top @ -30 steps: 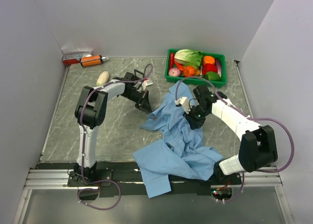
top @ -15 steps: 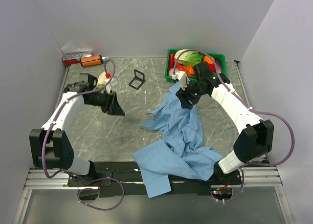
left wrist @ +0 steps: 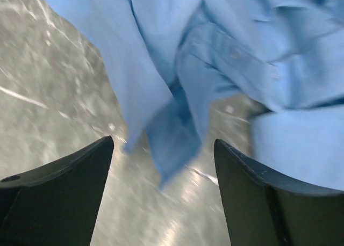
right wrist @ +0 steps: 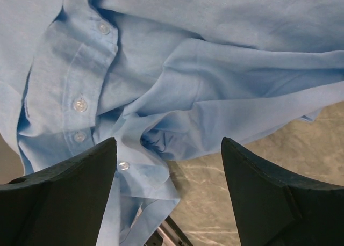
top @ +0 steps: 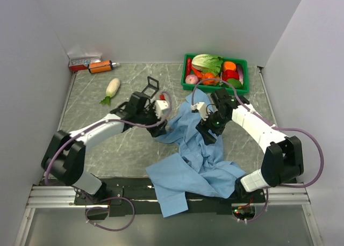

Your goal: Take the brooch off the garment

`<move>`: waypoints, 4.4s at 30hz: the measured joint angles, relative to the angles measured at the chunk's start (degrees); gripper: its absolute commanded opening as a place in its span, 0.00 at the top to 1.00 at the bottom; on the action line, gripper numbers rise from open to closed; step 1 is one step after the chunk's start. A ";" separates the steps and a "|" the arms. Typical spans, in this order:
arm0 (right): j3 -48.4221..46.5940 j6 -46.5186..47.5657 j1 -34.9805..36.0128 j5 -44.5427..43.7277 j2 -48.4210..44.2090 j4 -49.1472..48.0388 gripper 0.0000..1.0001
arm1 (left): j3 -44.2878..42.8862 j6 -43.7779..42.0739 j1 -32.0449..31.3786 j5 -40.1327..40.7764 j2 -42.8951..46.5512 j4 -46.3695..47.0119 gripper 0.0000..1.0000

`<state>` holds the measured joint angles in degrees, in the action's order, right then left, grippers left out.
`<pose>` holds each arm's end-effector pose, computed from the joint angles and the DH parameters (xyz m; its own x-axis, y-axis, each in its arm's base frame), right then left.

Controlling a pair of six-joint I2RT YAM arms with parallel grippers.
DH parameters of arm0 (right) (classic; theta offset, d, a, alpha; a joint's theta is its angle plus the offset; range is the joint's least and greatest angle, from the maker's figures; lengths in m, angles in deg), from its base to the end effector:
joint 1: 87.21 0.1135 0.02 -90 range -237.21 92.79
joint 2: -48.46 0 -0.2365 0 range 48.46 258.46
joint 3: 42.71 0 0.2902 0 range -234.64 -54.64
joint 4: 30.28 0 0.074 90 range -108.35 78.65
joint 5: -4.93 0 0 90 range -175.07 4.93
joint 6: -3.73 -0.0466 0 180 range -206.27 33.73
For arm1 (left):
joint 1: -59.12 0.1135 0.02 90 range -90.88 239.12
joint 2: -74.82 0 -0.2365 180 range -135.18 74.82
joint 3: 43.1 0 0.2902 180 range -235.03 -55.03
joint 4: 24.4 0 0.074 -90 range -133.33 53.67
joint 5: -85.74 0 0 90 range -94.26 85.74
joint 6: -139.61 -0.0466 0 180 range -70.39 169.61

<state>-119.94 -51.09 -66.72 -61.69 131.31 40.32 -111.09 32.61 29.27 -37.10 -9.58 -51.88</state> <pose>0.2813 0.1248 0.2063 -0.5075 -0.7542 -0.4167 -0.8591 0.4799 0.1778 0.2969 -0.1995 0.1884 -0.3537 0.4862 -0.7991 0.8999 0.4100 -0.1488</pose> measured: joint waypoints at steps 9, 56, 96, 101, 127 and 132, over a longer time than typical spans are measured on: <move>2.05 -0.20 0.00 -2.95 0.50 -2.38 0.34 | -0.55 -6.27 -4.55 13.94 -9.33 9.88 0.90; -0.09 17.20 -8.33 0.31 13.44 9.53 0.17 | 1.77 -15.87 17.55 19.67 26.86 -33.03 0.14; -2.43 13.29 -2.84 6.32 19.08 -1.62 0.89 | -20.26 -30.18 35.60 -3.15 -25.49 -40.17 0.99; -7.50 9.73 -4.28 5.51 19.15 -3.28 1.00 | -20.48 -28.61 37.18 -3.65 -22.56 -40.24 0.99; -11.56 26.10 4.98 14.51 17.05 -2.29 0.31 | -23.98 -25.35 49.53 -6.27 -7.19 -42.49 0.99; -11.56 26.86 6.99 13.84 19.28 -4.04 0.53 | -23.80 -25.14 49.53 -6.34 -7.13 -42.34 0.99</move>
<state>-131.50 -24.23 -59.72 -47.86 150.59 36.28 -134.89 7.48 78.80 -43.44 -16.70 -94.22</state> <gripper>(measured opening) 0.655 0.022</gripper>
